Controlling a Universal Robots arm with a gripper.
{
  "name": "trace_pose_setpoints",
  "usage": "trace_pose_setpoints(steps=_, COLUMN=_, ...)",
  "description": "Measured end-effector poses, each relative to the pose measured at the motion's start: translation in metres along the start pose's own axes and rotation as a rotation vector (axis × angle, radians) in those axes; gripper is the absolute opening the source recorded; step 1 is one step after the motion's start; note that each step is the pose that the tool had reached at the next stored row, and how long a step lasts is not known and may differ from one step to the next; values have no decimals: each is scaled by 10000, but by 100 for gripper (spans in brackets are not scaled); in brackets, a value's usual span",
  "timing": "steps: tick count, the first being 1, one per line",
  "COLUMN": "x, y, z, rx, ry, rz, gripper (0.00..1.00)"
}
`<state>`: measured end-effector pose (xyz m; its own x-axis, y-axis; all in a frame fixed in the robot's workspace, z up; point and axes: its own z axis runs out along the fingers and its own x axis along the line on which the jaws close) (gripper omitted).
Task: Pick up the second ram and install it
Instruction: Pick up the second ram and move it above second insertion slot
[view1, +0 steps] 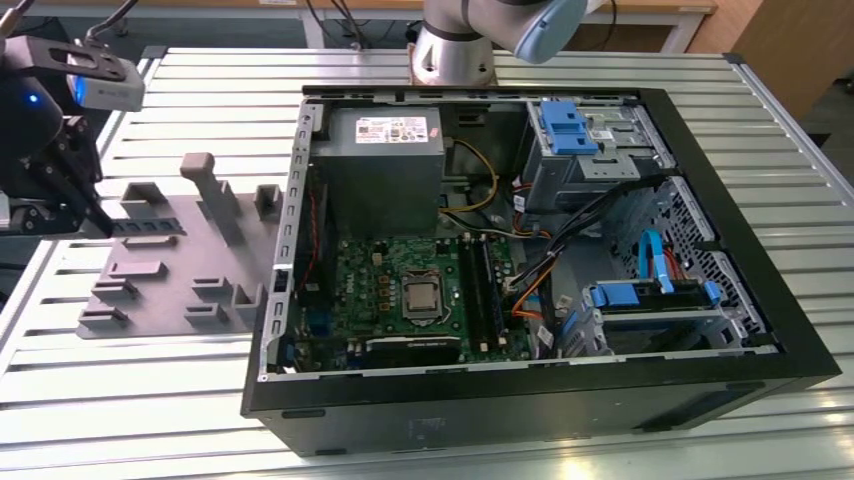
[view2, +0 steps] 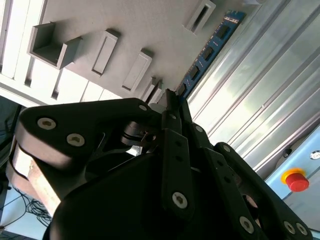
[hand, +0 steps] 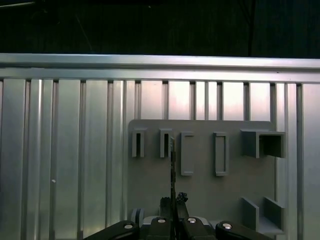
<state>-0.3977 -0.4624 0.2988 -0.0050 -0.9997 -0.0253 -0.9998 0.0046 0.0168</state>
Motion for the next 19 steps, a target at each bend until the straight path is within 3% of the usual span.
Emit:
trace_pose_setpoints(steps=9, x=-5, y=3, z=-193, rx=0, ry=-1, rz=0, gripper=14)
trace_pose_setpoints(steps=19, x=-15, y=9, z=-569, rx=0, ry=0, rz=0, gripper=14)
